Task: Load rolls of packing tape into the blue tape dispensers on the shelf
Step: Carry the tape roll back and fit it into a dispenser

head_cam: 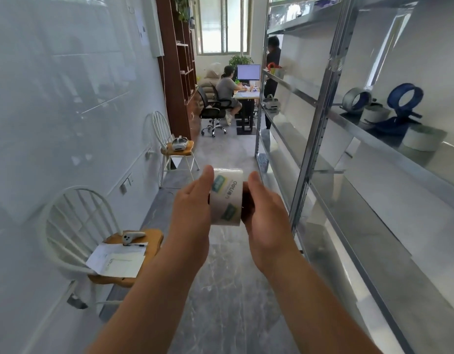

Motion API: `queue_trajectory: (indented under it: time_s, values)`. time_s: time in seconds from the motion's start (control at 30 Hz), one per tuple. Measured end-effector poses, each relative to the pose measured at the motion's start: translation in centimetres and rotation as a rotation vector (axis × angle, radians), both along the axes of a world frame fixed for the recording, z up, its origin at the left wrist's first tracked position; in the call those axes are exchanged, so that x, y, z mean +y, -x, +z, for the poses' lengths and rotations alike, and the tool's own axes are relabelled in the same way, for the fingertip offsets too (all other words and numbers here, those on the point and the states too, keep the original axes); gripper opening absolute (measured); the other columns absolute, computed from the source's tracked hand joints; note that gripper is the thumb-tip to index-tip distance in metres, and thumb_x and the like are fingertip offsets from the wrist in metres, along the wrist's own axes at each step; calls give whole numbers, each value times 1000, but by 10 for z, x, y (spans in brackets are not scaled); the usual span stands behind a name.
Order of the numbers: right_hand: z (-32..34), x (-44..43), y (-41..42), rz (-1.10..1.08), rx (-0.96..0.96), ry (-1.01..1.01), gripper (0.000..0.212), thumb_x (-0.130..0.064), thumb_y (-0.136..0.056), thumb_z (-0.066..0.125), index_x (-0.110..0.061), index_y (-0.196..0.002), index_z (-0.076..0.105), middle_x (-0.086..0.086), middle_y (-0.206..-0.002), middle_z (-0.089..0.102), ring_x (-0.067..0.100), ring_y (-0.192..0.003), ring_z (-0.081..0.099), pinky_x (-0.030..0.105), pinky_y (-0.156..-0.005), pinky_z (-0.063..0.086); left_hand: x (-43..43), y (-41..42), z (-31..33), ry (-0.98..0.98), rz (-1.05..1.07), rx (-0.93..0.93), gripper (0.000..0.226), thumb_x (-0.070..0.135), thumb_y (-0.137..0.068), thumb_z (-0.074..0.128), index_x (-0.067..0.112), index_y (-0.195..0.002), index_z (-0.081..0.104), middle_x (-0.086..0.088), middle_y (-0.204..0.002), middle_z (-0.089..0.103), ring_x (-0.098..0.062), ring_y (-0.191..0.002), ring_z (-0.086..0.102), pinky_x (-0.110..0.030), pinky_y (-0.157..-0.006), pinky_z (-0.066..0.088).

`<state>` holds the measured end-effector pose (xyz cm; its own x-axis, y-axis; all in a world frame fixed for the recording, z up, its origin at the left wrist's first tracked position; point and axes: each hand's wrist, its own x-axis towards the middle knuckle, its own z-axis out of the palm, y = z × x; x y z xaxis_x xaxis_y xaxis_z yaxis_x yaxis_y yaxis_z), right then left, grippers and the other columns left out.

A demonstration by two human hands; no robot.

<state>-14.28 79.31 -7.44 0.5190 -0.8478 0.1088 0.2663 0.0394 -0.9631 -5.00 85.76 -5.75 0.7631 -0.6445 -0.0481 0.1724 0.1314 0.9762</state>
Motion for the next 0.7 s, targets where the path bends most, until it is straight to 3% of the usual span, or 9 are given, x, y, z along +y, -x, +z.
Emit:
queue_trajectory:
  time_s: [0.1, 0.23, 0.5, 0.6, 0.7]
  values:
    - [3, -51, -13, 64, 0, 9, 51, -50, -107, 44, -19, -89, 81, 16, -96, 79, 21, -87, 76, 30, -73, 61, -46, -11, 1, 11, 34, 26, 40, 53, -100, 55, 22, -93, 79, -12, -96, 80, -34, -96, 78, -53, -89, 63]
    - [1, -100, -38, 97, -3, 6, 50, -54, -103, 46, -18, -93, 79, 16, -99, 78, 24, -91, 76, 37, -80, 62, -94, -35, 2, 6, 63, 29, 40, 53, -101, 54, 20, -102, 77, -14, -102, 79, -34, -96, 78, -55, -92, 62]
    - [-16, -186, -115, 163, 16, 20, 54, -62, -95, 44, -23, -96, 82, 10, -102, 81, 20, -97, 77, 33, -82, 62, -175, -115, -11, 22, 89, 72, 43, 54, -100, 54, 17, -109, 75, -18, -110, 76, -39, -104, 74, -63, -96, 58]
    - [-20, -220, -156, 151, 34, 17, 56, -61, -98, 44, -18, -100, 81, 11, -104, 80, 21, -99, 77, 33, -83, 61, -210, -160, -16, 37, 67, 70, 41, 54, -99, 56, 19, -101, 77, -17, -104, 79, -38, -101, 76, -62, -94, 59]
    - [-21, -256, -204, 143, 41, 22, 55, -56, -105, 41, -19, -102, 81, 10, -104, 81, 21, -100, 77, 34, -83, 63, -249, -211, -22, 51, 30, 53, 40, 53, -99, 57, 31, -77, 82, -4, -87, 81, -35, -97, 77, -54, -89, 63]
